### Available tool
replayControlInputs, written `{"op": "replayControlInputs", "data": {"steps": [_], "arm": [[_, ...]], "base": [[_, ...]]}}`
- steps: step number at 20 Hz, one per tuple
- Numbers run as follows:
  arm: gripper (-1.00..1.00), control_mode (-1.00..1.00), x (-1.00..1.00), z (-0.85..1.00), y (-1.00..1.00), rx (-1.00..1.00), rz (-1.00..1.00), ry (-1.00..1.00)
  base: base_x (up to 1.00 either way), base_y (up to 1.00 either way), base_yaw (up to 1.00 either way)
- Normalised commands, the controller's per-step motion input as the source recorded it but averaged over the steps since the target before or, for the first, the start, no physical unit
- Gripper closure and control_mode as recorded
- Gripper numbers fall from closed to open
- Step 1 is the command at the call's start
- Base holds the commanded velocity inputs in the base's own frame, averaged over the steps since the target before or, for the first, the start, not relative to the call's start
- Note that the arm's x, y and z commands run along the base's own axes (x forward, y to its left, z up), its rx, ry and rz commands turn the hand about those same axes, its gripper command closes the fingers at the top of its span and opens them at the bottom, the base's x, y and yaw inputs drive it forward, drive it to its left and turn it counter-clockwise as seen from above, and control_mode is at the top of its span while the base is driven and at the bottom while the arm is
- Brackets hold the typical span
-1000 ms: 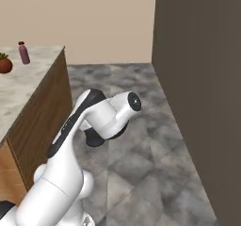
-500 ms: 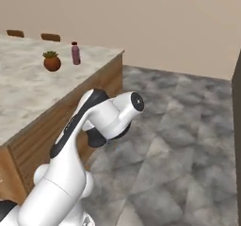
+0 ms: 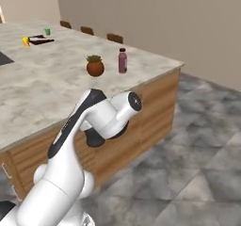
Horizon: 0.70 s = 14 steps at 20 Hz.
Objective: Place the drinks on the dining counter in a tight cluster.
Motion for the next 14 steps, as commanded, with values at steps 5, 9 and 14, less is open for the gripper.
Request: {"op": "replayControlInputs", "data": {"steps": [5,9,14], "arm": [[1.0,1.0,0.0,0.0,0.0,0.0,0.0,0.0],[1.0,1.0,0.0,0.0,0.0,0.0,0.0,0.0],[1.0,1.0,0.0,0.0,0.0,0.0,0.0,0.0]], "base": [[0.68,-1.0,0.44],[0.6,-1.0,0.39],[0.58,-1.0,0.37]]}}
